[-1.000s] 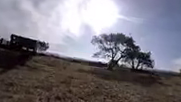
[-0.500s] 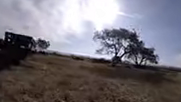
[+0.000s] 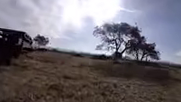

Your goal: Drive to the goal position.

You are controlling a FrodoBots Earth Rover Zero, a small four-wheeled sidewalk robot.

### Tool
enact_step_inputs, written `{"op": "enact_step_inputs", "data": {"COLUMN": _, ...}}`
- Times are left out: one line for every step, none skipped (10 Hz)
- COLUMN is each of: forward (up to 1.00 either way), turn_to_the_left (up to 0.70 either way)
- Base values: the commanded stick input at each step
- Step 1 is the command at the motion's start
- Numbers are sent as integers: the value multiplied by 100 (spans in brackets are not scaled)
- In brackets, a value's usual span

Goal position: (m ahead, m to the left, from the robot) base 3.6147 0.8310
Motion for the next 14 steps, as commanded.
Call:
{"op": "enact_step_inputs", "data": {"forward": 70, "turn_to_the_left": 0}}
{"op": "enact_step_inputs", "data": {"forward": 70, "turn_to_the_left": 0}}
{"op": "enact_step_inputs", "data": {"forward": 70, "turn_to_the_left": 0}}
{"op": "enact_step_inputs", "data": {"forward": 70, "turn_to_the_left": 0}}
{"op": "enact_step_inputs", "data": {"forward": 70, "turn_to_the_left": 0}}
{"op": "enact_step_inputs", "data": {"forward": 70, "turn_to_the_left": 0}}
{"op": "enact_step_inputs", "data": {"forward": 70, "turn_to_the_left": 0}}
{"op": "enact_step_inputs", "data": {"forward": 70, "turn_to_the_left": 0}}
{"op": "enact_step_inputs", "data": {"forward": 70, "turn_to_the_left": 0}}
{"op": "enact_step_inputs", "data": {"forward": 70, "turn_to_the_left": 0}}
{"op": "enact_step_inputs", "data": {"forward": 70, "turn_to_the_left": 0}}
{"op": "enact_step_inputs", "data": {"forward": 70, "turn_to_the_left": 0}}
{"op": "enact_step_inputs", "data": {"forward": 70, "turn_to_the_left": 0}}
{"op": "enact_step_inputs", "data": {"forward": 70, "turn_to_the_left": 0}}
